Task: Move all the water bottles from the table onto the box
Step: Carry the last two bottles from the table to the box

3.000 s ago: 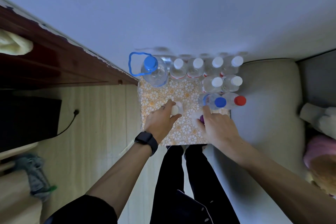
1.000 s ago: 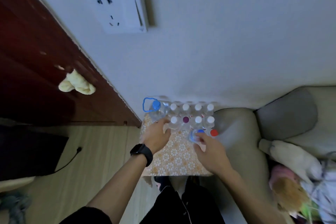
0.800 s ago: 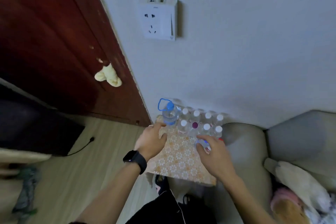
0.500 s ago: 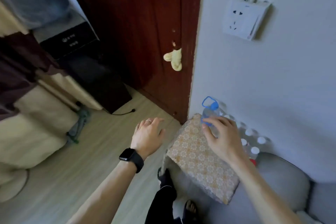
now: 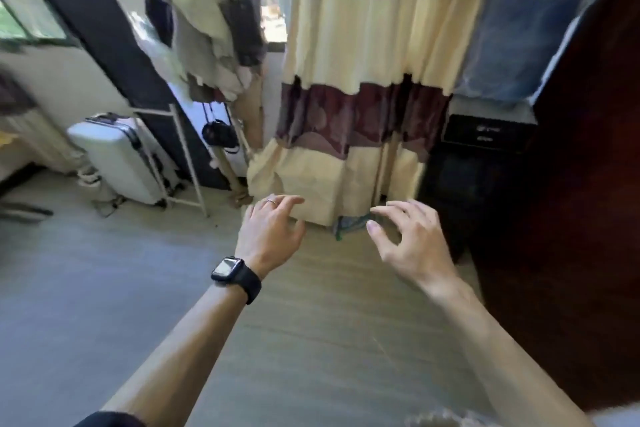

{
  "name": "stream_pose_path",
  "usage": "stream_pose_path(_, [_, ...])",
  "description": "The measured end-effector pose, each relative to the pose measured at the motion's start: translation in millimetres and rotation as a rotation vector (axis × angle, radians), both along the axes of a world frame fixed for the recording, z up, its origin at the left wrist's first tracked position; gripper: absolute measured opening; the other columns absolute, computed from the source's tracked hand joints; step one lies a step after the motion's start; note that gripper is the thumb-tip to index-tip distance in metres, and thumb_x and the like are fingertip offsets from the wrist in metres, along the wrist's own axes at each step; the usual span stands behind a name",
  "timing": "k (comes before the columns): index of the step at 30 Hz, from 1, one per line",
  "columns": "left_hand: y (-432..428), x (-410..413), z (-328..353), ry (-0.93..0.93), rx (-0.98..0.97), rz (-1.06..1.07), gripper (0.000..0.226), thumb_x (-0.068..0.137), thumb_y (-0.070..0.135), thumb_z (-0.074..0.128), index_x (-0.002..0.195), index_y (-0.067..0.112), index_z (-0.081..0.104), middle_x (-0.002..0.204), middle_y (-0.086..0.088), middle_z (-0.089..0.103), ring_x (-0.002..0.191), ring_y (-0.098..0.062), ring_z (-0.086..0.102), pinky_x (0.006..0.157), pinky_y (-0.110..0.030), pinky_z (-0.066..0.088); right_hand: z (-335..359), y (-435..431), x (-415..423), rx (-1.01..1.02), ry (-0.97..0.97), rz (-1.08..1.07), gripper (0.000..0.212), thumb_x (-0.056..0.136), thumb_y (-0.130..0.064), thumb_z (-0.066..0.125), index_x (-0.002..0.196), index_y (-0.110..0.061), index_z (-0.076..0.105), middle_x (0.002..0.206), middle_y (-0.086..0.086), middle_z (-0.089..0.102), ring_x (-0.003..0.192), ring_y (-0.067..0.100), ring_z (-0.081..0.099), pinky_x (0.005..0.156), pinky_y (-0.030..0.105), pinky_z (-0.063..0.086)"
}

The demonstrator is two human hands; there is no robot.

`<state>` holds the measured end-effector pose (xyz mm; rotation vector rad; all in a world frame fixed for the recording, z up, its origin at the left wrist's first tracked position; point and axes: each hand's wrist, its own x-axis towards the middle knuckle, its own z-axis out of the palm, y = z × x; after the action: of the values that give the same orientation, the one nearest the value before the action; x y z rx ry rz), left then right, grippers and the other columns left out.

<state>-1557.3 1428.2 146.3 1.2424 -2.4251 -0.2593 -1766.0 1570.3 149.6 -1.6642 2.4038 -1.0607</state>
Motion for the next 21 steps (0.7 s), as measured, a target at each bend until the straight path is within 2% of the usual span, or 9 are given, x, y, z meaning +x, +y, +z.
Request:
stream_pose_path(5, [-63,135,24,0.144,-0.065,0.239,0.049,0.084,0.05,0.051,0.124,0.026,0.065,0.12,-0.001,0.068,0.118,-0.026,0.059,0.102,-0.045,0.047,39,-133,99,-0.071,0.065,0.255,0.034,0.092,-0.048,0.06,0.119,-0.029,0.071,0.127,-0.003,0.064,0.135,0.022,0.037,0.117,0.03,0.025])
stream_pose_path(10, [-124,246,43,0.155,-0.068,0.437,0.052,0.081,0.049,0.052,0.125,0.025,0.065,0.12,-0.008,0.068,0.119,-0.031,0.058,0.103,-0.05,0.046,61,-239,213,-0.068,0.075,0.446,0.037,0.093,-0.05,0.058,0.125,-0.032,0.066,0.134,-0.004,0.06,0.138,0.026,0.033,0.117,0.038,0.028])
stream_pose_path(16, [-197,333,65,0.121,-0.086,0.553,0.042,0.091,0.039,0.062,0.131,0.028,0.06,0.133,-0.006,0.062,0.13,-0.029,0.048,0.111,-0.051,0.036,74,-324,300,-0.059,0.067,0.565,0.04,0.094,-0.053,0.056,0.128,-0.034,0.063,0.136,-0.007,0.057,0.141,0.024,0.028,0.116,0.042,0.03])
stream_pose_path(21, [-248,380,73,0.109,-0.103,0.624,0.042,0.091,0.039,0.061,0.131,0.028,0.059,0.131,-0.005,0.062,0.129,-0.028,0.049,0.111,-0.052,0.035,76,-397,352,-0.073,0.101,0.649,0.04,0.094,-0.053,0.055,0.13,-0.035,0.062,0.138,-0.008,0.056,0.141,0.023,0.029,0.115,0.045,0.031])
